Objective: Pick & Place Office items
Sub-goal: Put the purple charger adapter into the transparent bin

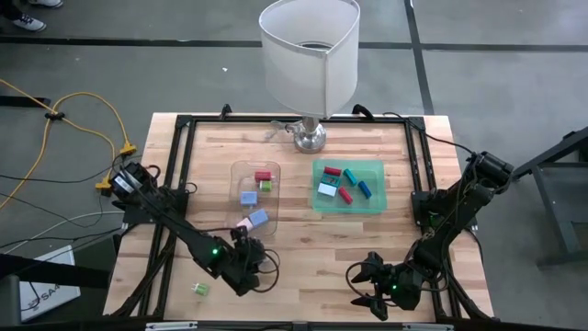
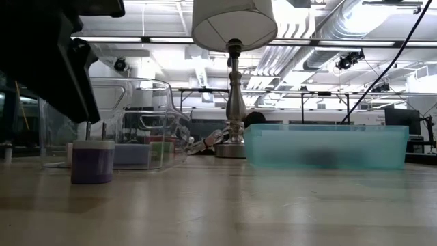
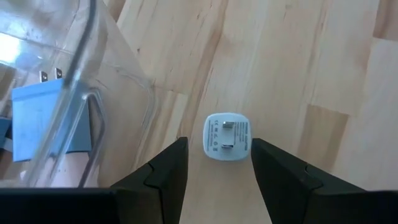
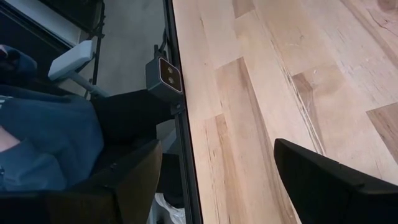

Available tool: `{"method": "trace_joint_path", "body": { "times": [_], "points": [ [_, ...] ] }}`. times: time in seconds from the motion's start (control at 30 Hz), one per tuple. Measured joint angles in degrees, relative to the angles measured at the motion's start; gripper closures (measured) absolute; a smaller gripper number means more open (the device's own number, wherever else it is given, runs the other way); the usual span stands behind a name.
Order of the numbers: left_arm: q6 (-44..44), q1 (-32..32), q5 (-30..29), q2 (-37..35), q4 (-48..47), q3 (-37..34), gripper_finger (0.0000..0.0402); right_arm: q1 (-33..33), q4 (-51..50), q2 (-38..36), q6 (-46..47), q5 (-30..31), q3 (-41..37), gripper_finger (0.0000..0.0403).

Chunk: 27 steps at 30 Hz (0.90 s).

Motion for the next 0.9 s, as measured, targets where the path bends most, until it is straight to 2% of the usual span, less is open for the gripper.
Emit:
{"method": "trace_joint_path", "body": {
  "times": [0.23,0.47,0.9],
  "points": [
    [-0.8,-2.2,-0.8,1.5,-0.9,0.0,0.0235,0.0,0.1,0.0,0.0,0.0,0.0,0.0105],
    [-6.5,-4.5,0.2,3.9,-1.0,0.0,0.0235,0.0,0.2,0.0,0.0,0.0,0.0,0.0105],
    [-5.0,-3.5,-3.1,6.2,-0.3,0.0,0.0235,0.0,0.2,0.0,0.0,0.0,0.0,0.0105]
  ]
}}
